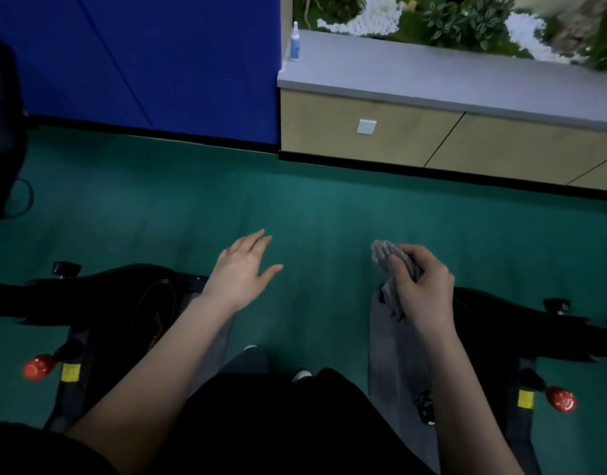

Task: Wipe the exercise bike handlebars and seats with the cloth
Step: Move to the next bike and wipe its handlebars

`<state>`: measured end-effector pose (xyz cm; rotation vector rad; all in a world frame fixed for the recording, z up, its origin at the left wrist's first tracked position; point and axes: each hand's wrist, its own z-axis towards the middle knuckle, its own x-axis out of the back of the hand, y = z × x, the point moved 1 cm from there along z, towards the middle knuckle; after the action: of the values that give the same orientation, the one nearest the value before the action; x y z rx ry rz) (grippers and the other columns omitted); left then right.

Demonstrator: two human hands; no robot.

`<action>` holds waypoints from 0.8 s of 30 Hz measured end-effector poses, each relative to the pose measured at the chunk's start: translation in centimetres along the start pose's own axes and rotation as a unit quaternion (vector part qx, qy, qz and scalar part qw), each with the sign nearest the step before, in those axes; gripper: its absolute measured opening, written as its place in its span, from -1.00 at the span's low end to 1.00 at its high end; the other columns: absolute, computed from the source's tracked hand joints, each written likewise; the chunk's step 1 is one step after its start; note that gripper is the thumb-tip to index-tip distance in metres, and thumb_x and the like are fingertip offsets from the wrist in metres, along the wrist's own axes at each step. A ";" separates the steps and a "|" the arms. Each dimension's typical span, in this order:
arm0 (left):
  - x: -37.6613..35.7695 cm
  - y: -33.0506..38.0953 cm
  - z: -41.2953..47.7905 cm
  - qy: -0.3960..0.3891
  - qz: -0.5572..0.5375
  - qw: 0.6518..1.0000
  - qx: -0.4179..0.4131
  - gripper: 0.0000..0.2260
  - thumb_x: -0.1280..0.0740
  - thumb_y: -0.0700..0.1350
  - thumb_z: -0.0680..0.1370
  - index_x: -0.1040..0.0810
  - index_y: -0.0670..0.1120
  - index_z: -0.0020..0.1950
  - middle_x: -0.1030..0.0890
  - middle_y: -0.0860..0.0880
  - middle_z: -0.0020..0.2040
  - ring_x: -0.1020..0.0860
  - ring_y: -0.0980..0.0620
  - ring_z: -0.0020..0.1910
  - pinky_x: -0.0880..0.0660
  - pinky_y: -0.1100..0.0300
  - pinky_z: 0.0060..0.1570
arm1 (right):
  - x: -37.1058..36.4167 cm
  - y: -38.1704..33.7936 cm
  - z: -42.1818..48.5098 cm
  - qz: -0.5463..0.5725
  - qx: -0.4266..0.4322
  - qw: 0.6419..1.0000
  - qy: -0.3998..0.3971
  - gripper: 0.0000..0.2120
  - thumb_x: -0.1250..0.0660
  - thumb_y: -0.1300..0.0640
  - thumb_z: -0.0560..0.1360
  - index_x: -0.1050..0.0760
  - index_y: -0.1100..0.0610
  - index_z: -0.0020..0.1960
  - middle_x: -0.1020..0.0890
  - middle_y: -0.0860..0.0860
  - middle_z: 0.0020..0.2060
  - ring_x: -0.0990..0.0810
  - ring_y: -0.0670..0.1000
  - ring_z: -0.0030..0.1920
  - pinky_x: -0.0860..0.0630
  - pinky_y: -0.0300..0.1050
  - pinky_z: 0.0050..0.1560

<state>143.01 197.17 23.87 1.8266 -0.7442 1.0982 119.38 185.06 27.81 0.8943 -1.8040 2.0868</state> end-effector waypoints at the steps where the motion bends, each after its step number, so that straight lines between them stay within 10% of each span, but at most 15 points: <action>1: -0.1 -0.2 0.4 -0.004 0.000 1.000 0.011 -0.44 -0.20 0.12 0.59 -0.18 -0.09 0.52 -0.18 -0.04 0.53 -0.15 -0.03 0.50 -0.13 0.03 0.44 | 0.1 0.1 0.6 -0.001 0.002 1.000 -0.005 -0.92 -0.36 0.25 0.51 -0.60 0.13 -0.04 -0.61 -0.09 -0.24 -0.51 -0.24 -0.19 -0.32 -0.59 -0.19; 24: 5.5 -7.3 24.2 0.006 -0.042 0.991 0.125 -0.44 -0.15 0.18 0.59 -0.23 -0.08 0.50 -0.29 -0.04 0.48 -0.22 -0.04 0.46 -0.15 0.03 0.41 | -14.5 -8.3 28.1 -0.039 0.098 0.982 -0.154 -0.91 -0.36 0.26 0.51 -0.61 0.17 -0.01 -0.62 -0.07 -0.20 -0.49 -0.25 -0.14 -0.29 -0.62 -0.17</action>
<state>160.75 178.67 20.20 2.0379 -0.5366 1.1894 143.45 162.87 27.40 1.3850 -1.6841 2.2022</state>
